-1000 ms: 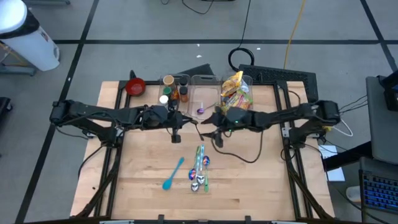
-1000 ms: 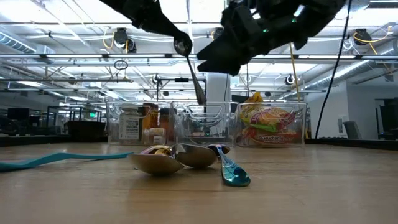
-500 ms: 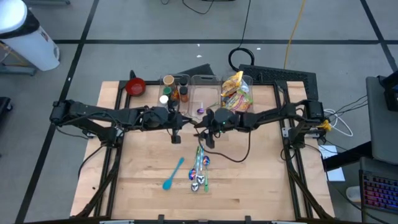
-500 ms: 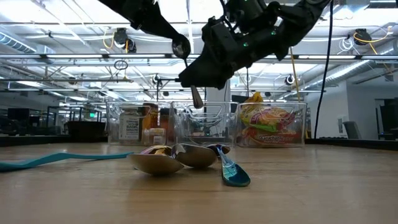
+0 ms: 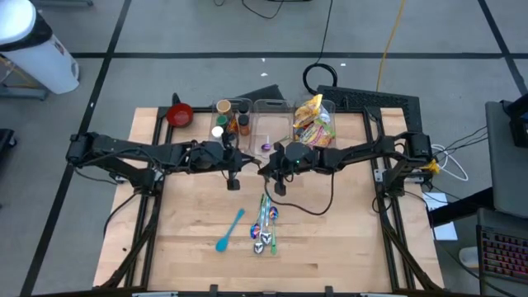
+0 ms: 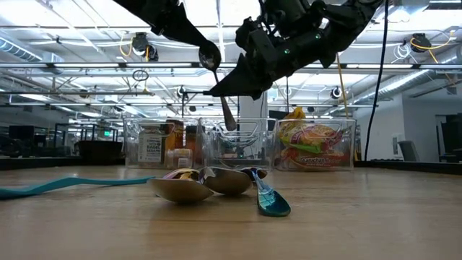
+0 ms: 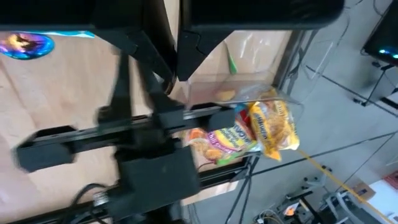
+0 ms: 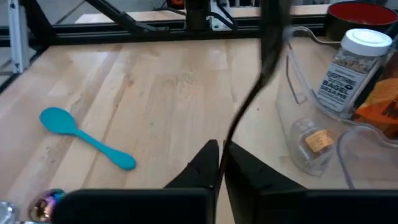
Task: Pick & Place Food Item
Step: Put the black spoon into the middle transparent bin
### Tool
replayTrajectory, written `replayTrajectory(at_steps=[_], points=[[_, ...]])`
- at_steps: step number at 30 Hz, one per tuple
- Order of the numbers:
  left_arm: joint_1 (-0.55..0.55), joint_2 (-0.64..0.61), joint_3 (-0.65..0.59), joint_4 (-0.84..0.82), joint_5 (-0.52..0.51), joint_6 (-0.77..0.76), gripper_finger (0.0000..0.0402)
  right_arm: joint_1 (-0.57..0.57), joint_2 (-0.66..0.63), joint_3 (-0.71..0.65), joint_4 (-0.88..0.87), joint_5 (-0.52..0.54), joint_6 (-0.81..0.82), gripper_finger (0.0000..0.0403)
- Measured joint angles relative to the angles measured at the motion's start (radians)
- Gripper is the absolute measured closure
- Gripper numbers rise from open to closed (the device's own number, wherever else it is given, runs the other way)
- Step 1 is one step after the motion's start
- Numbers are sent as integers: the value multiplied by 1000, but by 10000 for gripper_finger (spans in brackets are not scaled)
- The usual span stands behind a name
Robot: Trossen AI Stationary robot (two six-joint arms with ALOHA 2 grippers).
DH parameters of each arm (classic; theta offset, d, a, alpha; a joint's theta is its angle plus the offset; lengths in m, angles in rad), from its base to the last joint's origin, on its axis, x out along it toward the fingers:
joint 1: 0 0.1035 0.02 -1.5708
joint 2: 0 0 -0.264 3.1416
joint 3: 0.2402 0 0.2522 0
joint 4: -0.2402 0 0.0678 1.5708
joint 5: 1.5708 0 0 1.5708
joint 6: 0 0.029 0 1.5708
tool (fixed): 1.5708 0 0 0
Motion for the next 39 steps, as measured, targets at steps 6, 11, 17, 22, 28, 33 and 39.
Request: replayTrajectory(at_steps=[6, 11, 17, 22, 28, 33, 39], points=[[-1, -1, 0, 14, 0, 1, 388, -2, -27, -1, -25, 3, -14, 399], [0, -16, 0, 10, 27, 6, 385, -13, -56, -2, -61, -2, -20, 400], [39, -92, -3, -56, 234, 3, 361, -18, -88, -7, -75, -11, -28, 402], [83, -174, -79, -20, 326, 7, 356, -21, -121, -37, -57, 3, -26, 402], [171, -311, -220, 122, 309, -14, 356, -25, -165, -70, -23, 4, -23, 402], [219, -412, -290, 178, 307, -85, 355, -57, -168, -70, 96, 34, -20, 402], [227, -444, -316, 197, 308, -107, 355, -140, -140, -71, 113, 205, 3, 403]])
